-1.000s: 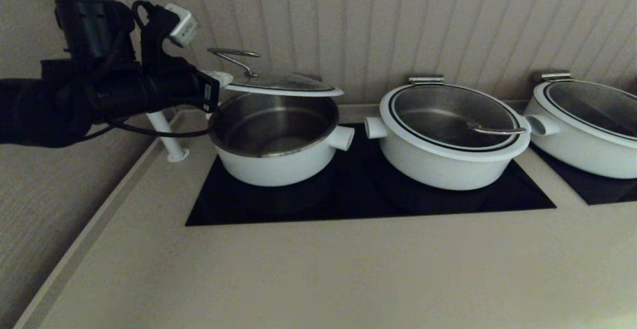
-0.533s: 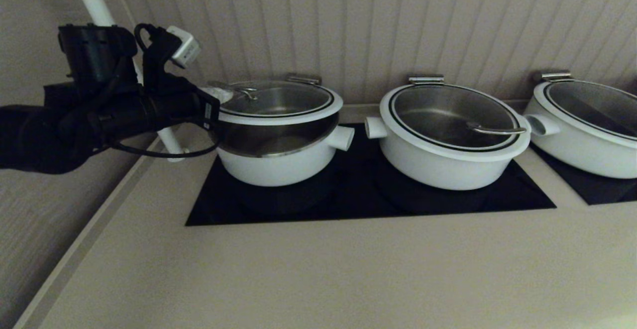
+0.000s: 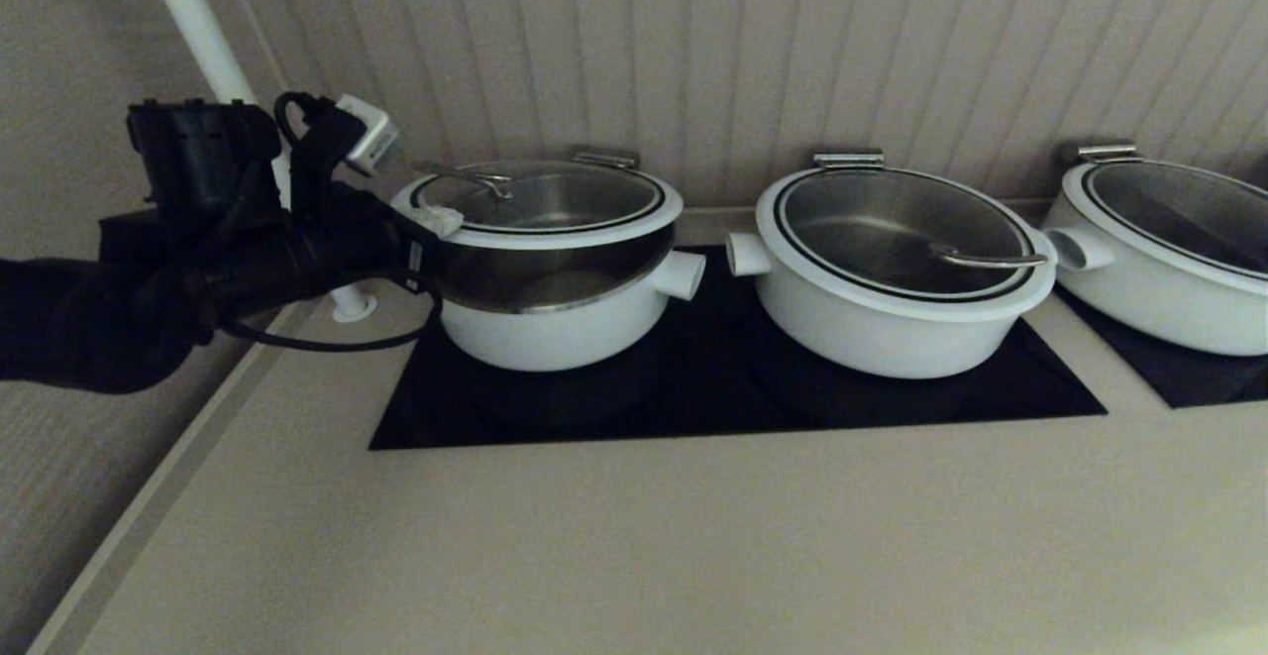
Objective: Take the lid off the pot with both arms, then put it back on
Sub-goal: Close the pot lid
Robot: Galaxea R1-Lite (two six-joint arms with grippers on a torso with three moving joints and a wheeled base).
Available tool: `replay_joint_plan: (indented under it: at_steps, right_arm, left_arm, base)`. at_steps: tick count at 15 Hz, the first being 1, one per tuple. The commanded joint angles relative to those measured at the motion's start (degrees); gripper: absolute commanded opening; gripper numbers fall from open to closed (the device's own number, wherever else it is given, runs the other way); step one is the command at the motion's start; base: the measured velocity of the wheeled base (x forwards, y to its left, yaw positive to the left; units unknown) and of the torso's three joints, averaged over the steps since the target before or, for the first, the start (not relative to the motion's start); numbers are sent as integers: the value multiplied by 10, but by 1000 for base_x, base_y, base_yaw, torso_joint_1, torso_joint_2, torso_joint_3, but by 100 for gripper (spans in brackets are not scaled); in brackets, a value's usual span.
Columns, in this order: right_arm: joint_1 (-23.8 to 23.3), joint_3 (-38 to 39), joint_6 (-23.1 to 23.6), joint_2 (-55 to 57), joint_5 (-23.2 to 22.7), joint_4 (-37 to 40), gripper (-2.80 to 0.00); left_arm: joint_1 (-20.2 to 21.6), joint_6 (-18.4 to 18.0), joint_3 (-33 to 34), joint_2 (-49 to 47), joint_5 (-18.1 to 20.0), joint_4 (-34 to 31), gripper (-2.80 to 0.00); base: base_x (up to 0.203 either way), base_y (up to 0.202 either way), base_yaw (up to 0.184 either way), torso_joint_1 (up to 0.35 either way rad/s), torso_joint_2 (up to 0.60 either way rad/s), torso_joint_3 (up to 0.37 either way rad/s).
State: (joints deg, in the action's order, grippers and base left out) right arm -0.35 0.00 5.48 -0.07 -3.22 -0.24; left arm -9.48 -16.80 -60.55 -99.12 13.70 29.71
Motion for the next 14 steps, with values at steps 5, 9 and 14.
replay_joint_plan:
  at_steps: [5,9,14]
  right_arm:
    - [0,0,1,1,0,0,-280]
    - [0,0,1,1,0,0,-280]
    - [0,0,1,1,0,0,-280]
  left_arm:
    - [11,-1,44,-25,-1,69,-280]
    - [20,-2,44,-49,-1,109,-280]
    - [21,-2,59,-80,-2,163,-280]
  base:
    - [0,0,0,0,0,0]
    - [0,0,0,0,0,0]
    - [0,0,0,0,0,0]
